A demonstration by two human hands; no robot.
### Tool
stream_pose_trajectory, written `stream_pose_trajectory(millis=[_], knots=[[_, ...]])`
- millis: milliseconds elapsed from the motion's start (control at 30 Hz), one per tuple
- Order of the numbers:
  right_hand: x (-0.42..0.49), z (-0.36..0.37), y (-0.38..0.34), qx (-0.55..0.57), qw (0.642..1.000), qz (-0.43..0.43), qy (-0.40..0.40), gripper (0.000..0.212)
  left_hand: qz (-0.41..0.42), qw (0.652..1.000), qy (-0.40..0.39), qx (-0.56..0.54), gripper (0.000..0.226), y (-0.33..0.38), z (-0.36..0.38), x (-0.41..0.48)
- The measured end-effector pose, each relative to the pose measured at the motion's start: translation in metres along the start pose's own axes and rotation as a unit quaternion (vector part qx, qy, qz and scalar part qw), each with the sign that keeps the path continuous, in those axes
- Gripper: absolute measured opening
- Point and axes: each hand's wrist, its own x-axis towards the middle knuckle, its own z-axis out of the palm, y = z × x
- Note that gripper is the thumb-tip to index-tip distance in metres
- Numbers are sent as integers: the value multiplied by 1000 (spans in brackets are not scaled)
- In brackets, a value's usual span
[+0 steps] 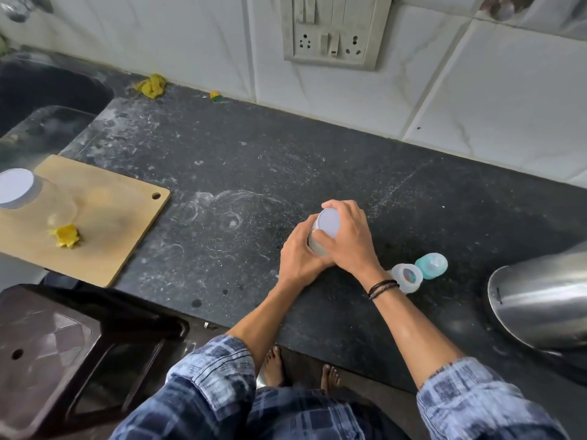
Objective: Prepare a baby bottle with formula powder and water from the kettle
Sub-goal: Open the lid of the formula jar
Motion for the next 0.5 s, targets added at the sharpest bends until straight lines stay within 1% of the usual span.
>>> stream_pose_trajectory(millis=[100,167,300,367,433,500], knots=[[0,-4,3,2,999,-26,-29,49,6,1000,-20,12,84,-7,-2,1],[2,-11,4,7,998,-37,-58,51,7,999,-42,23,85,-9,-6,4],[8,-18,-1,11,994,-17,-112,49,1,997,-69,41,89,-8,-14,10],[6,-16,-6,-29,995,1,-101,60,6,996,-77,42,89,-8,-15,11],[2,-13,-11,-96,993,34,-54,75,4,997,-74,37,91,-8,-15,10],[-2,-12,-15,-153,986,59,-13,77,2,997,-67,32,91,-8,-15,8]])
